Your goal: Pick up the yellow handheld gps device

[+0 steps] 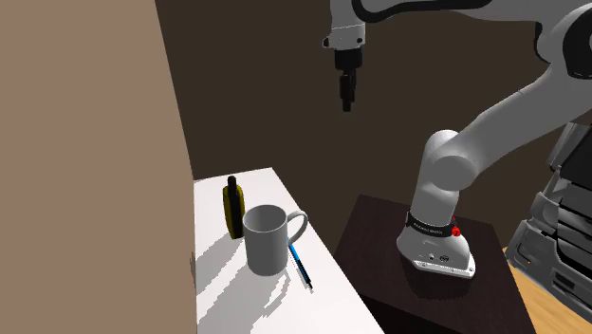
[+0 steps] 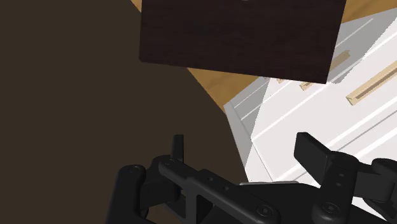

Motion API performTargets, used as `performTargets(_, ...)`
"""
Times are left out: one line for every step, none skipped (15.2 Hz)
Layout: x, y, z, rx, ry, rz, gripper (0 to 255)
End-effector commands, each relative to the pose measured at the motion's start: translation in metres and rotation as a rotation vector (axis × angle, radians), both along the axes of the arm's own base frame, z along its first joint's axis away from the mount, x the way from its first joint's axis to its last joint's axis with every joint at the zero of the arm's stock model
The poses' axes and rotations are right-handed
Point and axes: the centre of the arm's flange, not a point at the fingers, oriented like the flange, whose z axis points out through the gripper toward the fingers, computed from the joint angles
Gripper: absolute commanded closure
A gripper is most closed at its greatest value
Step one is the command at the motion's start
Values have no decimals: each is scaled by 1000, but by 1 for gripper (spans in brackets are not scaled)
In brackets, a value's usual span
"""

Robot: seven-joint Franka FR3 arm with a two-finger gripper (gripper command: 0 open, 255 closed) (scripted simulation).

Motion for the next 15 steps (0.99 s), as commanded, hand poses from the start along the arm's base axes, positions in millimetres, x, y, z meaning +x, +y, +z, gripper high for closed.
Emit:
performTargets(0, 0, 0, 0, 0, 0, 0)
performTargets(4, 11, -4, 9, 7, -12, 0)
performTargets(7, 22, -8, 18, 14, -24, 0)
performTargets(11, 32, -12, 26, 21, -36, 0)
performTargets(15, 43, -15, 35, 28, -48, 0)
performTargets(19, 54, -19, 44, 35, -60, 0)
performTargets(23, 65, -23, 53, 42, -72, 0)
performTargets(27, 76, -26, 62, 49, -84, 0)
performTargets(31, 86, -30, 71, 56, -96, 0)
performTargets(36, 97, -33, 79, 63, -108, 0)
performTargets(40, 108, -37, 88, 70, -119, 0)
performTargets(45, 118, -40, 97, 77, -131, 0)
performTargets(50, 129, -43, 106, 84, -143, 0)
performTargets(55, 140, -46, 115, 91, -155, 0)
performTargets(59, 150, -49, 124, 98, -167, 0)
